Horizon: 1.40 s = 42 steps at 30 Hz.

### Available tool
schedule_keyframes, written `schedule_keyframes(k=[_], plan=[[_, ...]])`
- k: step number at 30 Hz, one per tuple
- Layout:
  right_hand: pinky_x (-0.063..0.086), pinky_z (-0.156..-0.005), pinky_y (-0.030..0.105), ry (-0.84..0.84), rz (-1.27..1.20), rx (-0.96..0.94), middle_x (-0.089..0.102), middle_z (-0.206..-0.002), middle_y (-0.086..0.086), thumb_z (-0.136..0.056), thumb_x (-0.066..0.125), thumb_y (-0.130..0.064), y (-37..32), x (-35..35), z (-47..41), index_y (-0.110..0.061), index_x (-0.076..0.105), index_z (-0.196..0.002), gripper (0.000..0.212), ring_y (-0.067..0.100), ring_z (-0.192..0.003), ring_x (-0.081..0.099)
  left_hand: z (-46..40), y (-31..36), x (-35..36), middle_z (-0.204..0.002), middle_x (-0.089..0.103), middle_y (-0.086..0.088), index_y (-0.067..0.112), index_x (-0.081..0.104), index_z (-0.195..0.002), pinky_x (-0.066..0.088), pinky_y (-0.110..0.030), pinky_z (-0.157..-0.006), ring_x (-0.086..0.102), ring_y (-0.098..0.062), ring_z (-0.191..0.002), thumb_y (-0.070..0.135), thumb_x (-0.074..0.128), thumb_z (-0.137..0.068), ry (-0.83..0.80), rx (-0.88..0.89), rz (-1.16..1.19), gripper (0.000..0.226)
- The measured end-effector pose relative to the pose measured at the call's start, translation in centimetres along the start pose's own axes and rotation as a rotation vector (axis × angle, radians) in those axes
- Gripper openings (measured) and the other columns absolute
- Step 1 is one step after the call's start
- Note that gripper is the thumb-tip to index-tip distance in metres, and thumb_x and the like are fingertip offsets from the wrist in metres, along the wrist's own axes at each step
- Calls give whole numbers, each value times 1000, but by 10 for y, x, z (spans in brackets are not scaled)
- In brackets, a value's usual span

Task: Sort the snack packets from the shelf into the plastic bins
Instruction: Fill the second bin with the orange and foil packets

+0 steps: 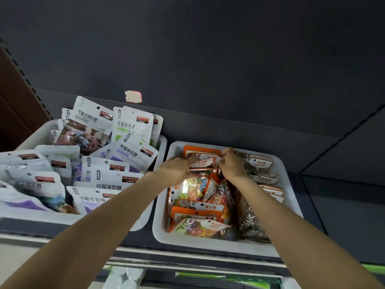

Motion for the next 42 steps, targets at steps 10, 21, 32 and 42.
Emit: schedule_keyframes(k=[10,21,32,42], plan=[[45,-78,26,-63,-84,-134,62,-105,6,-99,46,-17,-4,-5,11,-16,49,-94,6,18,-95,59,-12,5,-10,-148,33,1,29,26,-146,18,-35,-115,23,-22,-140,32,61,-89,159,73,13,66],[38,-93,23,40,-38,-207,52,-131,7,-96,51,-15,-13,-16,0,-11,50,-129,34,20,-122,50,11,4,1,-140,49,0,30,34,-141,36,-36,-107,48,-22,-126,32,45,-98,-63,87,-16,44],[41,-95,28,65,176,-357,47,-127,4,-93,56,-16,-32,-1,-4,-14,55,-122,29,19,-123,43,21,-4,7,-138,50,5,32,36,-140,35,-35,-107,45,-18,-128,35,51,-95,40,77,41,48],[41,-77,26,-18,200,-313,57,-106,4,-94,54,-25,-23,-1,6,-13,61,-97,14,17,-101,54,25,-5,9,-140,48,5,39,27,-144,31,-32,-107,41,-18,-130,42,54,-93,163,54,13,58]])
Point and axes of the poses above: each hand's wrist, its own z-axis away from the middle knuckle, its own x-axis out of the palm, y = z × x, the point moved 4 cm from there along -z, towards the middle knuckle
